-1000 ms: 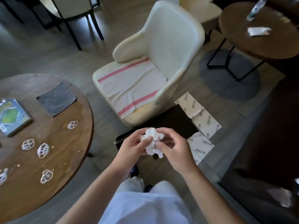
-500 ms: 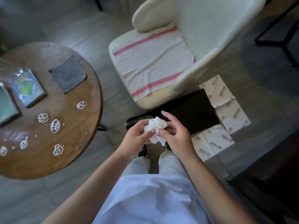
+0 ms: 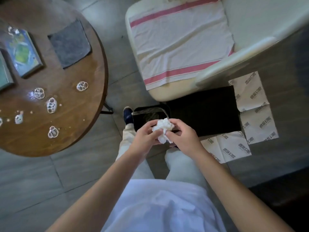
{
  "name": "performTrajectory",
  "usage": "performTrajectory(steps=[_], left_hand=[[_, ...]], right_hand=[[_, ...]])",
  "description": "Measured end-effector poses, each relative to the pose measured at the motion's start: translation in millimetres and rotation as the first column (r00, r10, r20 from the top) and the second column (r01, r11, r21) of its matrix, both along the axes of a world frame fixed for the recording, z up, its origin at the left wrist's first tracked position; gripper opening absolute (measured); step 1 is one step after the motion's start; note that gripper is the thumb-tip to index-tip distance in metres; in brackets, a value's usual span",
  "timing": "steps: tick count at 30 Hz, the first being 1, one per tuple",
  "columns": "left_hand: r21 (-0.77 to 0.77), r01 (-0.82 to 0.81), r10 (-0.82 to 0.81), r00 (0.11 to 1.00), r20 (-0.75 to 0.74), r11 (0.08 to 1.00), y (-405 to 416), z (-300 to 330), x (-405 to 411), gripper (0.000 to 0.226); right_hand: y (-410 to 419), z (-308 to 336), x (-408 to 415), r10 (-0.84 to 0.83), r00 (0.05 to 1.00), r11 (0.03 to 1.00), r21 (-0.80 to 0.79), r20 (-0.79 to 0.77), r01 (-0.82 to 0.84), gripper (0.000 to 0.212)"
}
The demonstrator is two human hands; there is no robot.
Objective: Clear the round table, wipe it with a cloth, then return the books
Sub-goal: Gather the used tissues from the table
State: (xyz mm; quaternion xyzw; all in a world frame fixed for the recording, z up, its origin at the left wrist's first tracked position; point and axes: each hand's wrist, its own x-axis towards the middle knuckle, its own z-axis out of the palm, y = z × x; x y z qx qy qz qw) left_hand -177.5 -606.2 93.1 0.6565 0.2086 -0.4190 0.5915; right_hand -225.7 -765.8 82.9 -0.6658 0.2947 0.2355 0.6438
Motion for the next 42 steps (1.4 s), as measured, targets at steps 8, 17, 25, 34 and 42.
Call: performTrajectory(steps=[8,17,25,34,42], left_hand=[[0.125,-0.081,0.105,0.975,-0.197,0.989,-5,-200,47,0.024],[0.263,0.025,0.062,0.945,-0.320,0.964,37,-332,71,0.018],[0.456,-0.016,0.201,0.911,-0.361,0.890,42,-439,72,0.029],[0.538,0.269,-0.057,0.924,-0.378,0.799,53,-512,76,0.033],[0.519,0.409,-0.149,0.870,-0.470,0.751,44,-539,78,0.022]], right_hand=[[12,-199,58,0.012,0.984,0.992,-0.119,-0.176,-0.033,0.030],[57,-348,84,0.044,0.930,0.996,-0.058,-0.364,-0.070,0.027],[99,-451,104,0.049,0.890,0.987,-0.117,-0.454,-0.114,0.028],[109,-546,84,0.077,0.829,0.992,-0.041,-0.554,-0.120,0.042],[110,-570,91,0.216,0.793,0.954,-0.052,-0.570,-0.297,0.045]])
